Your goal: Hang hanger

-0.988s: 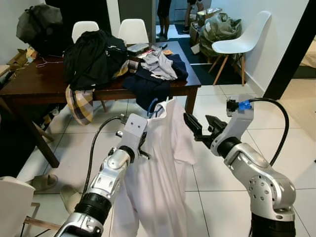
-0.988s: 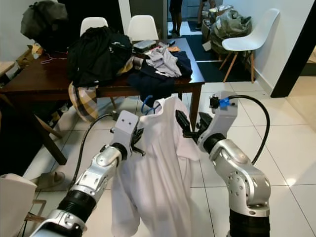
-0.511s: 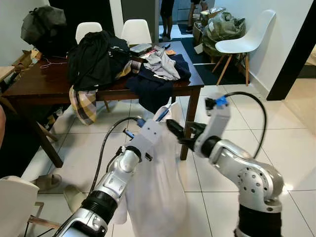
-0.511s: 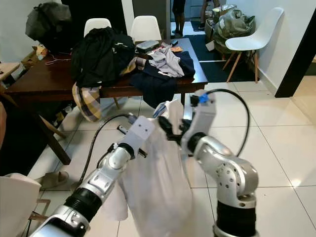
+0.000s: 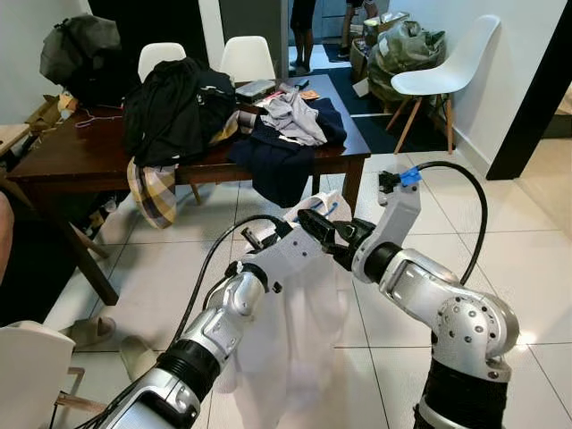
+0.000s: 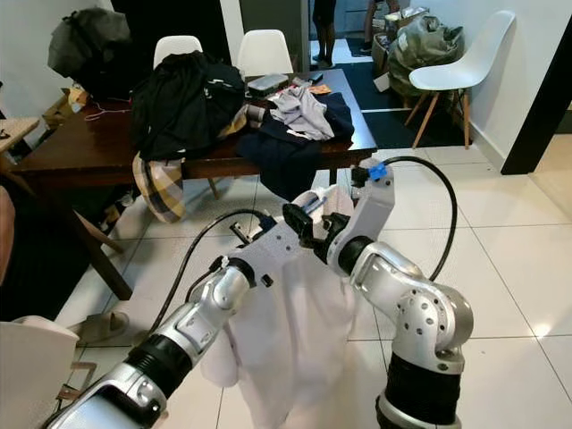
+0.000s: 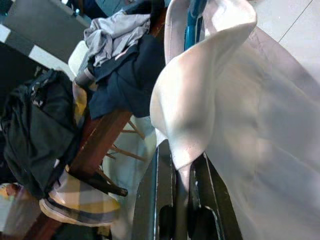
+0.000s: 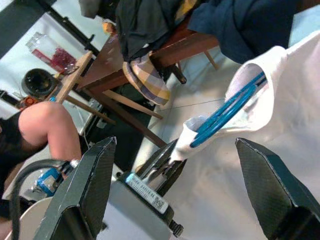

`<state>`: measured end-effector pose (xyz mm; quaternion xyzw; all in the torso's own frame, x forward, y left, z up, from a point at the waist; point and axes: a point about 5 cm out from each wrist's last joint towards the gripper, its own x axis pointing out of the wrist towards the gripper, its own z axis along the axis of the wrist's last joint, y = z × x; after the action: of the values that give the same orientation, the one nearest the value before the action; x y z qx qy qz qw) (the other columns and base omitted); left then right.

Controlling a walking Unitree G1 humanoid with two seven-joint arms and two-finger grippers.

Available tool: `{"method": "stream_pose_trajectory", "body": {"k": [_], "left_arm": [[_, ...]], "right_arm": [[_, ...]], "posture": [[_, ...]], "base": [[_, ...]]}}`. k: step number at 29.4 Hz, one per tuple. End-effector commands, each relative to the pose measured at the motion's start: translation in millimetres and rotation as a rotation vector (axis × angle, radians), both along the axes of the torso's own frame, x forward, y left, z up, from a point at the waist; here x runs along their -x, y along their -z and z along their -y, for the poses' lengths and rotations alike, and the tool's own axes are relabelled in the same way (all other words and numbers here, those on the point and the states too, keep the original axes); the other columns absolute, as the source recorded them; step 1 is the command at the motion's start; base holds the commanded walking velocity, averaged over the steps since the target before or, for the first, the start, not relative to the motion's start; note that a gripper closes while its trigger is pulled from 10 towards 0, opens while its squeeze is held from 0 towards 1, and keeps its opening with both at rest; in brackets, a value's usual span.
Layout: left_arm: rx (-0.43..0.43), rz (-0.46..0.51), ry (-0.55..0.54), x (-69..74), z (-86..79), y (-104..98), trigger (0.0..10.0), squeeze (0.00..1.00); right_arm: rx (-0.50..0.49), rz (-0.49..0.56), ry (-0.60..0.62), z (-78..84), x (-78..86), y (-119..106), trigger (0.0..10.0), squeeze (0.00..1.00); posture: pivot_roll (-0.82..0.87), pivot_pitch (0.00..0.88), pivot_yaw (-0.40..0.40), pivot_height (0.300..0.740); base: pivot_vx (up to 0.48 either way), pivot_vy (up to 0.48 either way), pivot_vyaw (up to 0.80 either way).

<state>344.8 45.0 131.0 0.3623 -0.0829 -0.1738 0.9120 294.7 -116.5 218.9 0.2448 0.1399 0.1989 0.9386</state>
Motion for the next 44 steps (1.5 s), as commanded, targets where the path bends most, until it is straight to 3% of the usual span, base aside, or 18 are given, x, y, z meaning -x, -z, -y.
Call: {"method": "stream_pose_trajectory", "body": {"k": [1, 19, 28, 29, 31, 32, 33, 34, 44], "left_arm": [[-0.018, 0.081, 0.012, -4.1, 0.2, -14, 10.0, 0.00], [-0.048, 0.104, 0.080, 4.3, 17.4, -10, 10.0, 0.00], [-0.050, 0.105, 0.091, 5.0, 19.1, -10, 10.0, 0.00], [-0.051, 0.107, 0.093, 4.9, 19.2, -10, 10.0, 0.00], [-0.052, 0.108, 0.095, 4.8, 19.3, -10, 10.0, 0.00], [-0.053, 0.109, 0.096, 4.7, 19.4, -11, 10.0, 0.00], [-0.053, 0.109, 0.096, 4.7, 19.4, -11, 10.0, 0.00], [-0.052, 0.110, 0.097, 4.6, 19.7, -11, 10.0, 0.00], [-0.058, 0.116, 0.103, 4.6, 21.6, -12, 10.0, 0.00]], "right_arm": [[-0.002, -0.046, 0.008, 0.2, -1.2, 5, 10.0, 0.00], [-0.039, -0.190, 0.173, 13.4, -11.9, 16, 10.0, 0.00], [-0.049, -0.213, 0.219, 18.9, -13.3, 17, 10.0, 0.00], [-0.058, -0.219, 0.222, 19.0, -13.3, 17, 8.7, 0.00], [-0.064, -0.222, 0.222, 18.7, -13.2, 18, 8.7, 0.00], [-0.071, -0.228, 0.222, 18.2, -13.0, 18, 2.9, 0.00], [-0.071, -0.228, 0.222, 18.2, -13.0, 18, 2.9, 0.00], [-0.078, -0.234, 0.221, 17.6, -12.7, 18, 0.0, 0.00], [-0.114, -0.251, 0.207, 15.2, -11.8, 19, 0.0, 0.00]], "posture": [[-0.12, 0.039, 0.076, 0.736], [-0.13, 0.026, 0.067, 0.736], [-0.12, 0.025, 0.067, 0.736], [-0.12, 0.027, 0.068, 0.736], [-0.12, 0.027, 0.068, 0.736], [-0.12, 0.029, 0.069, 0.736], [-0.12, 0.029, 0.069, 0.736], [-0.12, 0.030, 0.068, 0.736], [-0.12, 0.032, 0.070, 0.736]], "base": [[0.000, 0.000, 0.00], [0.000, 0.000, 0.00], [0.000, 0.000, 0.00], [0.000, 0.000, 0.00], [0.000, 0.000, 0.00], [0.000, 0.000, 0.00], [0.000, 0.000, 0.00], [0.000, 0.000, 0.00], [0.000, 0.000, 0.00]]}}
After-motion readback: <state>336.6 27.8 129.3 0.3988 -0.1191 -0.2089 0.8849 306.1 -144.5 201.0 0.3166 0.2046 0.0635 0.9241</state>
